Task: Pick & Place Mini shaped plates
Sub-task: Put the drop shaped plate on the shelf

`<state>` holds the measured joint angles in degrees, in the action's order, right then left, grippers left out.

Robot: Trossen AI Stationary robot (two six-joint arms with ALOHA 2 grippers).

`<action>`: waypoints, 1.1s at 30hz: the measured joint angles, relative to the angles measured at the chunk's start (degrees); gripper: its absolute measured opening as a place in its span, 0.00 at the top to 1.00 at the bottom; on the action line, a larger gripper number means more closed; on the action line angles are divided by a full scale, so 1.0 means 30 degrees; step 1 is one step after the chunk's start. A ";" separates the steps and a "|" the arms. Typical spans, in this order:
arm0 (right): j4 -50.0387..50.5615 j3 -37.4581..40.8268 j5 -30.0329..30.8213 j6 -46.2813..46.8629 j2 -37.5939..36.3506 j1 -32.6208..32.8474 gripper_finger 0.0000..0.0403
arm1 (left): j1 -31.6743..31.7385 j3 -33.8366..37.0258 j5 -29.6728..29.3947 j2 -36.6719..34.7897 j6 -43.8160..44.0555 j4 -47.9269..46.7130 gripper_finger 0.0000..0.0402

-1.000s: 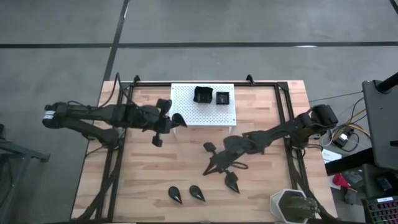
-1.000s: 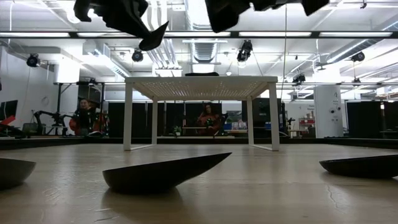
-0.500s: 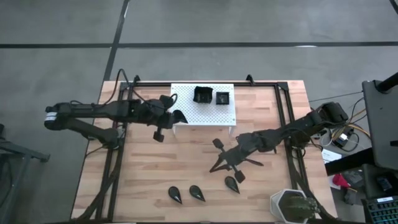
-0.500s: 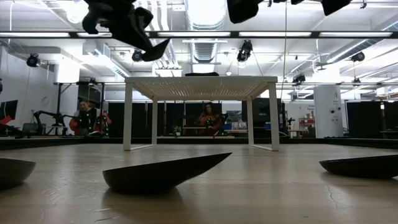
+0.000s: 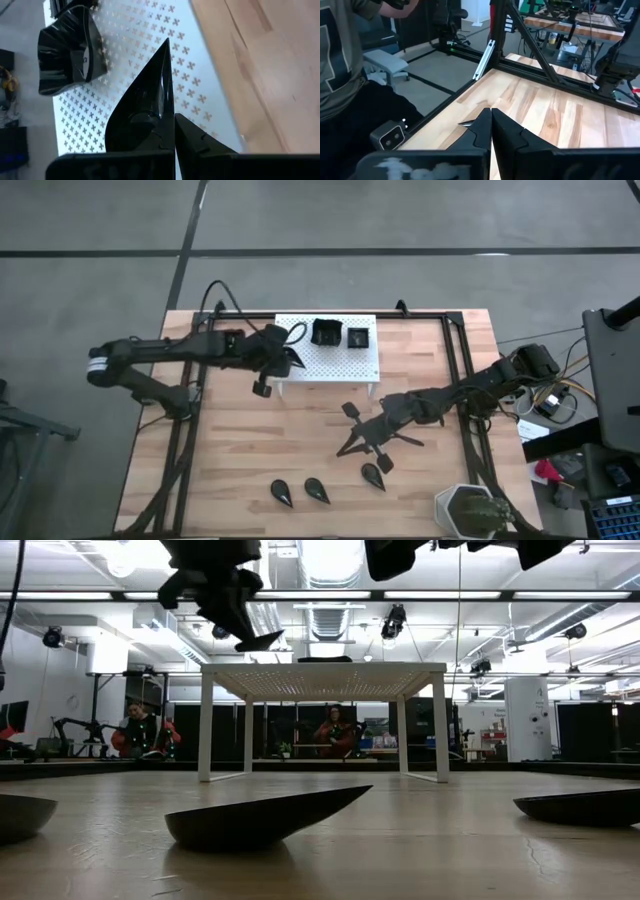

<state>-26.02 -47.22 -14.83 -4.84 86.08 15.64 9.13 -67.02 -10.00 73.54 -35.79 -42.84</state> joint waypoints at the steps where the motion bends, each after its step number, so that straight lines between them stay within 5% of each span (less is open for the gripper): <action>1: 0.0000 0.0000 -0.0006 -0.0007 0.0000 0.0000 0.98 | 0.0113 -0.0278 0.0096 0.0230 -0.0068 -0.0322 1.00; 19: -0.0182 0.0000 -0.0050 -0.0102 0.0007 0.0087 0.98 | 0.3988 -0.1657 0.2881 0.1644 -0.0381 -0.1440 1.00; 33: -0.0590 0.0000 -0.0043 -0.0291 0.0015 0.0087 0.98 | 0.4012 -0.1820 0.2945 0.3050 -0.0342 -0.1256 1.00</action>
<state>-27.79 -47.22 -14.96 -5.72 86.13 15.90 21.17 -72.48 -1.16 82.69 -36.82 -46.60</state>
